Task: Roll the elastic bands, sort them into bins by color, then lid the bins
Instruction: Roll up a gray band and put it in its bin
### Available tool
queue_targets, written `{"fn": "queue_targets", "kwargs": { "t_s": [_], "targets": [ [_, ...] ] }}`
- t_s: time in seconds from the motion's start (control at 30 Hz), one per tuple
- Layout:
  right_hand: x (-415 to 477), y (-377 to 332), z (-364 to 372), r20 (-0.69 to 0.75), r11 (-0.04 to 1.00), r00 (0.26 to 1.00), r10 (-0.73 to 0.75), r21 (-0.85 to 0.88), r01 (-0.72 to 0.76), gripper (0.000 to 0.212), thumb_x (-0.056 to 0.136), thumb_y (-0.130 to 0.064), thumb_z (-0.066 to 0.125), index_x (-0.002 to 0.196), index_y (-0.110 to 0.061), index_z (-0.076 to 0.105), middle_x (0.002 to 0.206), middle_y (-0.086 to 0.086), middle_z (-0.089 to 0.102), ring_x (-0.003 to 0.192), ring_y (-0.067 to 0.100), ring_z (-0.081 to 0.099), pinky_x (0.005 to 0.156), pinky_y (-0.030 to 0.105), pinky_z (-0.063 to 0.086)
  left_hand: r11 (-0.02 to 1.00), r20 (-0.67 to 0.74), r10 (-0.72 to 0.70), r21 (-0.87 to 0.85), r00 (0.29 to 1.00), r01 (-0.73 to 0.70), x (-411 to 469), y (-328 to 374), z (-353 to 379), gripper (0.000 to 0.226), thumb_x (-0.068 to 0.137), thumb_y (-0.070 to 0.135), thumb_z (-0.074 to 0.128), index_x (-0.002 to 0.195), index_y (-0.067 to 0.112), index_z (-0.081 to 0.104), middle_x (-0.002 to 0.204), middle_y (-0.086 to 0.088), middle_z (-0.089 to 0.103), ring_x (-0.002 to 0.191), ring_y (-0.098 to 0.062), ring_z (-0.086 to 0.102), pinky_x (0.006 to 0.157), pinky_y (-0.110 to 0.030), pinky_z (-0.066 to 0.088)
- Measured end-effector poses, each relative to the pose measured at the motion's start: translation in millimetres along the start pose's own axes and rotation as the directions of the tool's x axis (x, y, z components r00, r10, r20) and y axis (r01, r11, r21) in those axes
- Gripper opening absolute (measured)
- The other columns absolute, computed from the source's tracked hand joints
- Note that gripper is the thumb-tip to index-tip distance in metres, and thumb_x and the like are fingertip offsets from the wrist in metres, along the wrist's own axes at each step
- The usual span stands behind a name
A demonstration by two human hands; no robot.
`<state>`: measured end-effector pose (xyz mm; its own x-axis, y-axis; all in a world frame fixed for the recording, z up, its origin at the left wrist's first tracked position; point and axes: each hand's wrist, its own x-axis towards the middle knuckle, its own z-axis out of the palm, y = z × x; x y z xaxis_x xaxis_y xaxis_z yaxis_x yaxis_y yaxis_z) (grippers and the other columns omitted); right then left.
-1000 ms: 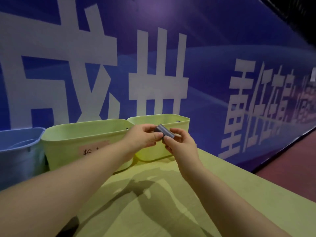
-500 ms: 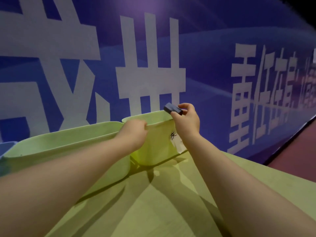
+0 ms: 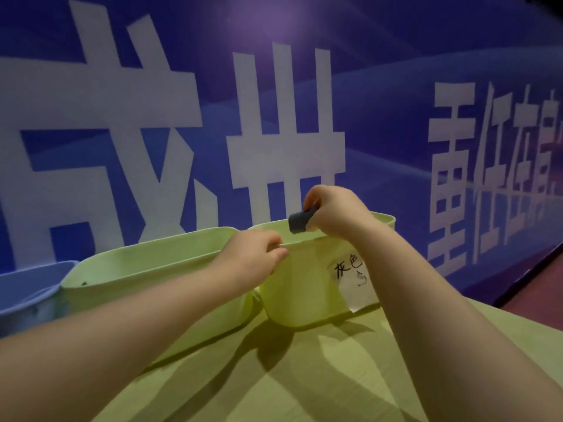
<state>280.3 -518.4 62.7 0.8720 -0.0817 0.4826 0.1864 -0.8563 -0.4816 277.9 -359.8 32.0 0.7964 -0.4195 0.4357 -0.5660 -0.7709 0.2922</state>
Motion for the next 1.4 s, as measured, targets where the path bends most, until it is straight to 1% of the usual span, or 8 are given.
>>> {"fn": "queue_targets", "kwargs": {
  "t_s": [0.33, 0.43, 0.6, 0.77, 0.97, 1.17, 1.3, 1.4],
  "targets": [
    [5.3, 8.5, 8.1, 0.087, 0.993, 0.996, -0.018, -0.115, 0.028, 0.031, 0.089, -0.034, 0.058, 0.116, -0.018, 0.058, 0.111, 0.000, 0.062, 0.097, 0.016, 0.056, 0.084, 0.030, 0.049, 1.000, 0.011, -0.018, 0.022, 1.000, 0.017, -1.1, 0.9, -0.9, 0.021, 0.095, 0.028, 0.049, 0.093, 0.011, 0.062, 0.088, -0.003, 0.063, 0.083, -0.019, 0.062, 0.077, -0.032, 0.047],
    [5.6, 3.3, -6.4, -0.109, 1.000, 0.994, -0.029, 0.000, 0.029, 0.026, 0.094, -0.031, 0.049, 0.110, -0.015, 0.062, 0.107, 0.003, 0.065, 0.097, 0.021, 0.058, 0.087, 0.040, 0.050, 0.997, -0.008, 0.002, 0.073, 1.000, -0.002, 2.0, 0.1, 0.9, 0.022, 0.095, 0.028, 0.049, 0.096, 0.011, 0.062, 0.089, -0.002, 0.062, 0.083, -0.019, 0.059, 0.075, -0.029, 0.045],
    [0.3, -5.0, -40.5, -0.440, 0.934, 0.897, 0.028, 0.333, 0.134, 0.023, 0.093, -0.020, 0.044, 0.105, -0.016, 0.063, 0.100, -0.001, 0.065, 0.093, 0.015, 0.059, 0.076, 0.027, 0.046, 0.962, -0.034, 0.013, 0.272, 0.999, -0.003, 12.7, -0.2, 5.9, 0.024, 0.097, 0.031, 0.044, 0.085, 0.014, 0.057, 0.073, 0.003, 0.052, 0.074, -0.017, 0.050, 0.063, -0.028, 0.039],
    [-2.5, 0.3, -45.2, -0.456, 0.904, 0.885, 0.089, 0.411, 0.121, 0.019, 0.091, -0.016, 0.044, 0.097, -0.018, 0.061, 0.097, 0.000, 0.066, 0.093, 0.018, 0.061, 0.083, 0.035, 0.052, 0.803, -0.022, 0.012, 0.596, 1.000, 0.004, 29.9, 3.2, 9.5, 0.028, 0.099, 0.035, 0.040, 0.096, 0.015, 0.060, 0.081, 0.001, 0.056, 0.082, -0.021, 0.058, 0.062, -0.029, 0.043],
    [2.4, 6.2, -39.7, -0.407, 0.899, 0.908, 0.103, 0.429, 0.091, 0.015, 0.090, -0.017, 0.044, 0.090, -0.023, 0.058, 0.097, 0.001, 0.067, 0.092, 0.017, 0.061, 0.084, 0.037, 0.053, 0.590, -0.062, -0.086, 0.801, 0.994, 0.101, 42.1, -5.6, 12.7, 0.010, 0.094, 0.017, 0.052, 0.094, 0.019, 0.061, 0.061, 0.005, 0.036, 0.054, -0.012, 0.040, 0.041, -0.026, 0.020],
    [5.0, 7.0, -35.4, -0.354, 0.897, 0.929, 0.109, 0.437, 0.061, 0.015, 0.089, -0.016, 0.044, 0.088, -0.023, 0.058, 0.094, 0.000, 0.067, 0.092, 0.019, 0.061, 0.085, 0.040, 0.053, 0.644, -0.073, -0.098, 0.755, 0.992, 0.119, 45.5, -7.1, 14.0, 0.014, 0.096, 0.021, 0.049, 0.100, 0.016, 0.061, 0.067, 0.004, 0.042, 0.068, -0.016, 0.050, 0.043, -0.025, 0.027],
    [5.0, 6.7, -32.2, -0.336, 0.915, 0.937, 0.096, 0.401, 0.050, 0.016, 0.089, -0.016, 0.044, 0.088, -0.023, 0.059, 0.093, 0.000, 0.067, 0.091, 0.019, 0.061, 0.084, 0.040, 0.053, 0.800, -0.062, -0.001, 0.598, 0.998, 0.038, 30.0, 2.1, 3.9, 0.044, 0.094, 0.048, 0.041, 0.123, 0.016, 0.049, 0.116, 0.000, 0.053, 0.097, -0.020, 0.057, 0.069, -0.032, 0.051],
    [6.4, 5.2, -36.8, -0.354, 0.925, 0.931, 0.093, 0.377, 0.051, 0.014, 0.089, -0.019, 0.046, 0.088, -0.025, 0.058, 0.094, -0.001, 0.067, 0.090, 0.018, 0.062, 0.083, 0.041, 0.053, 0.840, -0.100, 0.108, 0.541, 0.989, -0.037, 9.9, 14.3, -14.1, 0.048, 0.093, 0.054, 0.036, 0.123, 0.020, 0.049, 0.116, 0.003, 0.056, 0.099, -0.017, 0.057, 0.075, -0.034, 0.052]
  ]
}}
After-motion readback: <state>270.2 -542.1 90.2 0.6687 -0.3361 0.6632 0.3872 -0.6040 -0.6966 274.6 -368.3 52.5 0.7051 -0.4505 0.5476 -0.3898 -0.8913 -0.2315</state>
